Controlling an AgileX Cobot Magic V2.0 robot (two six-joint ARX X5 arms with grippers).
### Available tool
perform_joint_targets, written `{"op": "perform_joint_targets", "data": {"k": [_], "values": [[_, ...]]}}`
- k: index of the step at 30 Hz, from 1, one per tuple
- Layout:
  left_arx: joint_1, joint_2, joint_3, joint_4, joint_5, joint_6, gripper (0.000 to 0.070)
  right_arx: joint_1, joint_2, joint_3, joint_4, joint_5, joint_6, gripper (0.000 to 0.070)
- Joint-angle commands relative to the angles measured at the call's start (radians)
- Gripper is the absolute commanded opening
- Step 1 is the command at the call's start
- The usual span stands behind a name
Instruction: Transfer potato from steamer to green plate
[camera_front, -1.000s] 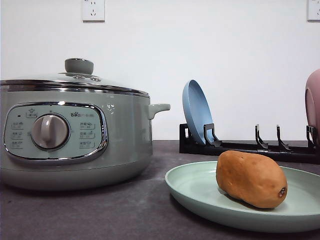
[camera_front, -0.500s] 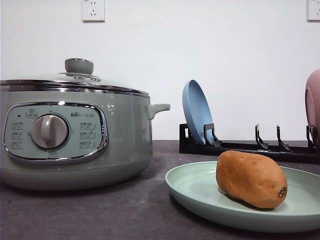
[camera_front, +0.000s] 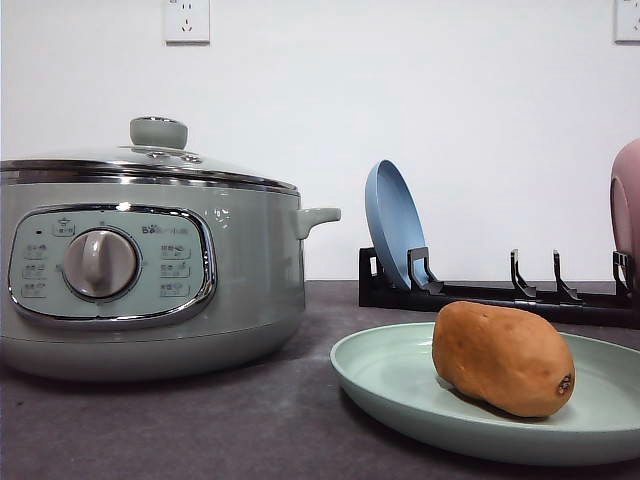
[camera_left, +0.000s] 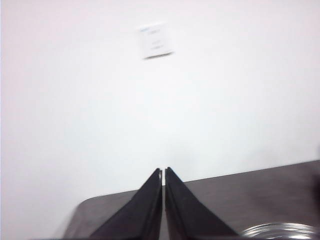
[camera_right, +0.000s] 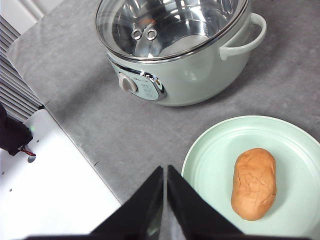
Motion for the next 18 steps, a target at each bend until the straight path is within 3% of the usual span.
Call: {"op": "perform_joint_targets", "data": {"k": [1, 7, 18], "values": [[0.013, -0.052, -0.105, 0.061, -0.02, 0.013, 0.0, 0.009, 0.004, 0.016, 0.01, 0.0, 0.006, 0.0], [0.041, -0.217, -0.433, 0.198, -0.039, 0.013, 0.0, 0.009, 0.004, 0.016, 0.01, 0.0, 0.006, 0.0], [0.042, -0.399, -0.805, 0.196, -0.039, -0.003, 0.0, 0.009, 0.004, 0.016, 0.01, 0.0, 0.006, 0.0]]}}
